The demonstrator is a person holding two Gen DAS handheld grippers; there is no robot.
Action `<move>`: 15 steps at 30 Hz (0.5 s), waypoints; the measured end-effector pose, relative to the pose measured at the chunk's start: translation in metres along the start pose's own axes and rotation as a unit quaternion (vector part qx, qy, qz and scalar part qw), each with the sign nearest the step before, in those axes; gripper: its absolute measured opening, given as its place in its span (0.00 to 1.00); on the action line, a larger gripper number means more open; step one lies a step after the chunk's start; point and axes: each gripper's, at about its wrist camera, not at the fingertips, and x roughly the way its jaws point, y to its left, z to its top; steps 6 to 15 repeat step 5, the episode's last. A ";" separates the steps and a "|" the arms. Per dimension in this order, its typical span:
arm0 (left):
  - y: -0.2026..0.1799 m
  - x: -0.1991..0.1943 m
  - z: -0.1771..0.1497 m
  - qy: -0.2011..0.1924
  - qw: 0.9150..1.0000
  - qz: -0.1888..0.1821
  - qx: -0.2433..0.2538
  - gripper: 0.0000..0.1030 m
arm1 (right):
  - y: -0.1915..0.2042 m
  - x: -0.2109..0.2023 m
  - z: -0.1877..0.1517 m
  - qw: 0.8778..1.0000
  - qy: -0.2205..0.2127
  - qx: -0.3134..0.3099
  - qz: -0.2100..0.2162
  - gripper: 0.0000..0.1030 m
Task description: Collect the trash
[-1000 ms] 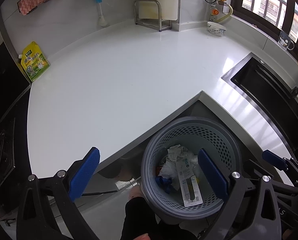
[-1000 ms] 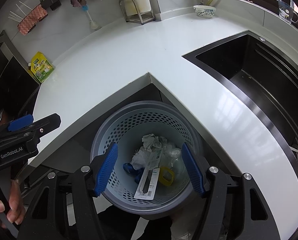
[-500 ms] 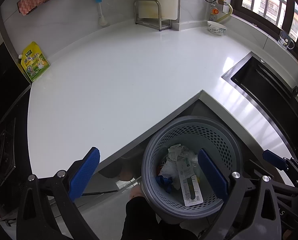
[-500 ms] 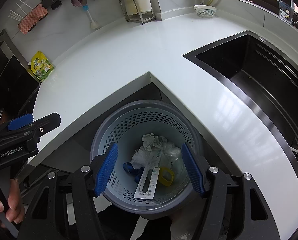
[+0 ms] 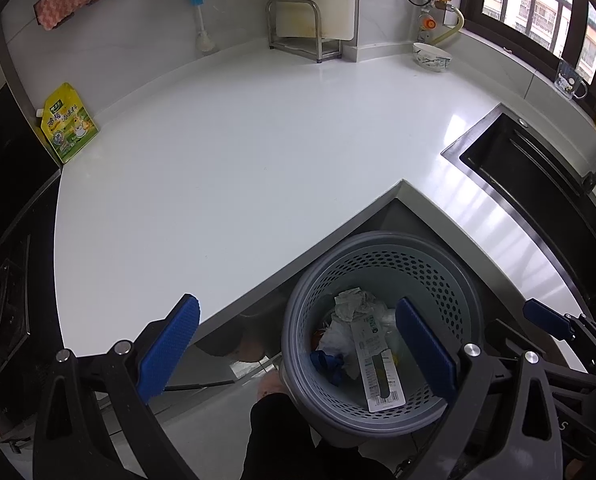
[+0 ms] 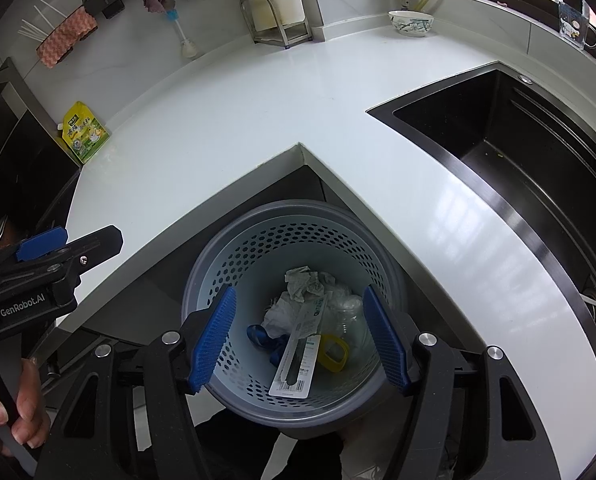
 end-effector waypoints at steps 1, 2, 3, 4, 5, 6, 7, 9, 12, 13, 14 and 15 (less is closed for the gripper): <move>0.000 0.000 0.000 0.001 1.000 0.000 -0.001 0.94 | 0.000 0.000 0.000 1.000 0.000 0.000 -0.001 0.62; 0.000 0.000 0.000 0.001 1.000 0.000 -0.001 0.94 | 0.000 0.000 0.000 1.000 0.000 0.000 0.000 0.62; 0.001 0.000 0.001 0.001 1.000 0.000 -0.001 0.94 | 0.000 0.000 0.000 1.000 0.000 0.000 0.000 0.62; 0.001 0.001 0.001 0.002 1.000 0.001 -0.001 0.94 | 0.000 0.000 0.000 1.000 -0.001 0.000 0.000 0.62; 0.001 0.001 0.001 0.002 1.000 0.001 -0.002 0.94 | 0.000 0.000 0.000 1.000 0.000 -0.001 0.000 0.62; 0.001 0.001 0.001 0.002 1.000 0.001 -0.002 0.94 | 0.000 0.000 0.000 1.000 0.000 -0.001 0.000 0.62; 0.001 0.001 0.001 0.002 1.000 0.001 -0.002 0.94 | 0.000 0.000 0.000 1.000 0.000 -0.001 0.000 0.62; 0.001 0.001 0.001 0.002 1.000 0.001 -0.002 0.94 | 0.000 0.000 0.000 1.000 0.000 -0.001 0.000 0.62; 0.001 0.001 0.001 0.002 1.000 0.001 -0.002 0.94 | 0.000 0.000 0.000 1.000 0.000 -0.001 0.000 0.62; 0.001 0.001 0.001 0.002 1.000 0.001 -0.002 0.94 | 0.000 0.000 0.000 1.000 0.000 -0.001 0.000 0.62; 0.001 0.001 0.001 0.002 1.000 0.001 -0.002 0.94 | 0.000 0.000 0.000 1.000 0.000 -0.001 0.000 0.62; 0.001 0.001 0.001 0.002 1.000 0.001 -0.002 0.94 | 0.000 0.000 0.000 1.000 0.000 -0.001 0.000 0.62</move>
